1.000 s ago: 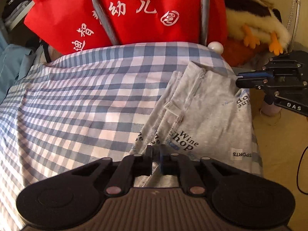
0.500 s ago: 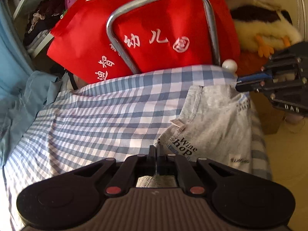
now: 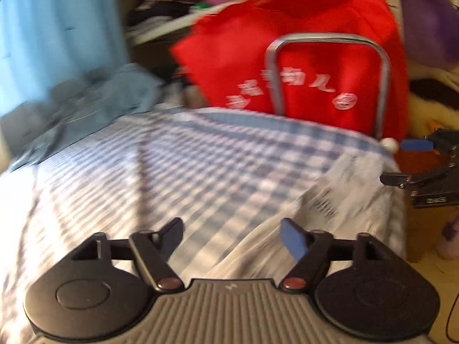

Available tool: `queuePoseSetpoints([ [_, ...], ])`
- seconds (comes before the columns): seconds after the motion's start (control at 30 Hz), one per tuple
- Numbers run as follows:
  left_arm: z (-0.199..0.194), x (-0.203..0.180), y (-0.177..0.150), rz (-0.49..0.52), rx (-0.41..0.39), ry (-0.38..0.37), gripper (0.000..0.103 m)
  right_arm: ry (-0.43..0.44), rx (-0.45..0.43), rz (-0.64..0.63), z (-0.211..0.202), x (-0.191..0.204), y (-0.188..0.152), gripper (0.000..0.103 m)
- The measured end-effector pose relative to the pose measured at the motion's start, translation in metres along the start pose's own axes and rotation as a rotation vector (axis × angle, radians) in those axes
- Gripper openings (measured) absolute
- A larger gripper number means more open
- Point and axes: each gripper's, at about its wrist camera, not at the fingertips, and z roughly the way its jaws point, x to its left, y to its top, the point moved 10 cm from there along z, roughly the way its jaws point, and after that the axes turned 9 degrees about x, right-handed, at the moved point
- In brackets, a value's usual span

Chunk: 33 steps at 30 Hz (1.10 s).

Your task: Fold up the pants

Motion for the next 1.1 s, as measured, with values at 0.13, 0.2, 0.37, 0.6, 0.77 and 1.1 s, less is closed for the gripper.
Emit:
queuePoseSetpoints([
  [0.13,-0.043,0.043,-0.055,-0.066,0.02,0.138,0.092,-0.16,0.108,-0.098,0.03,0.002,-0.02,0.086],
  [0.2,-0.07,0.072,-0.085,-0.131,0.02,0.187,0.098,-0.234,0.067,-0.061,0.017,-0.004,-0.018,0.09],
  [0.37,-0.124,0.157,-0.152,-0.271,0.086,0.355,0.099,-0.128,-0.041,-0.073,-0.025,0.034,0.018,0.097],
  [0.6,-0.183,0.275,-0.235,-0.481,0.13,0.539,0.099,0.362,-0.102,-0.161,-0.051,0.214,0.062,0.102],
  [0.77,-0.193,0.332,-0.255,-0.461,0.134,0.606,0.099,0.602,-0.067,-0.275,-0.06,0.322,0.073,0.102],
  [1.1,-0.084,0.333,-0.16,-0.159,0.056,0.251,0.099,0.865,0.049,-0.302,-0.013,0.395,0.146,0.086],
])
